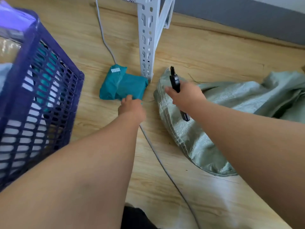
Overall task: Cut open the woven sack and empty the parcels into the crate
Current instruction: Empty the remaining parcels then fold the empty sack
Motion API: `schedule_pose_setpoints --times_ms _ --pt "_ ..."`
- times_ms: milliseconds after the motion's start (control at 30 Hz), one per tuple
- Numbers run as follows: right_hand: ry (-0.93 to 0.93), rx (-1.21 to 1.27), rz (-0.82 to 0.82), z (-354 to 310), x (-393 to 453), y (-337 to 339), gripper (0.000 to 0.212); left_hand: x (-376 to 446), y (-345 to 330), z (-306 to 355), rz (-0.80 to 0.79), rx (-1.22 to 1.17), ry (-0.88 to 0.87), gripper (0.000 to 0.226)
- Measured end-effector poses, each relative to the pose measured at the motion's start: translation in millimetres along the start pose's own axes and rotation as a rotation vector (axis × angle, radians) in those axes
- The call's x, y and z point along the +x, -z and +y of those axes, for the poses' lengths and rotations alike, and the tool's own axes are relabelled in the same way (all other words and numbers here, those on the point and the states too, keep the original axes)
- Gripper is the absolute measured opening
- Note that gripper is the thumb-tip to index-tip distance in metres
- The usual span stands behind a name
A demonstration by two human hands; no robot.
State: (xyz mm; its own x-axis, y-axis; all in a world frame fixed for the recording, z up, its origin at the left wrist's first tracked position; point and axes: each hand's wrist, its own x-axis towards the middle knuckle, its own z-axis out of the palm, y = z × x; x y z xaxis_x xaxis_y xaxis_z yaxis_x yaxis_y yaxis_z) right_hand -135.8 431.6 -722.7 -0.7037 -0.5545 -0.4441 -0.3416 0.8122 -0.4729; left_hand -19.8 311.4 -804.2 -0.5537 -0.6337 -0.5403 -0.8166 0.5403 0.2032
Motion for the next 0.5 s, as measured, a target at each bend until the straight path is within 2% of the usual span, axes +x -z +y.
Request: schedule_pose_setpoints --times_ms 167,267,333,433,467,500 --pt "-0.094 -0.174 -0.061 12.5 9.3 -25.3 0.023 32.8 -4.7 -2.8 -0.027 -0.074 -0.088 0.056" --pt "-0.119 -0.217 -0.085 16.6 12.0 -29.8 0.024 39.8 -11.3 -2.8 -0.078 0.113 -0.120 0.056" --pt "-0.113 -0.234 -0.090 15.2 12.9 -34.3 0.024 37.6 -15.0 -3.6 0.053 0.197 -0.175 0.044" --pt "-0.083 -0.202 -0.104 9.7 15.6 -45.2 0.024 37.8 -8.8 -13.8 0.415 0.000 -0.158 0.025" --pt "-0.072 -0.187 -0.109 6.9 16.5 -48.7 0.023 42.7 -6.9 -21.0 0.504 -0.032 -0.131 0.031" --pt "-0.060 -0.180 -0.116 3.8 17.4 -52.0 0.023 48.9 -5.0 -29.2 0.518 -0.045 -0.096 0.045"
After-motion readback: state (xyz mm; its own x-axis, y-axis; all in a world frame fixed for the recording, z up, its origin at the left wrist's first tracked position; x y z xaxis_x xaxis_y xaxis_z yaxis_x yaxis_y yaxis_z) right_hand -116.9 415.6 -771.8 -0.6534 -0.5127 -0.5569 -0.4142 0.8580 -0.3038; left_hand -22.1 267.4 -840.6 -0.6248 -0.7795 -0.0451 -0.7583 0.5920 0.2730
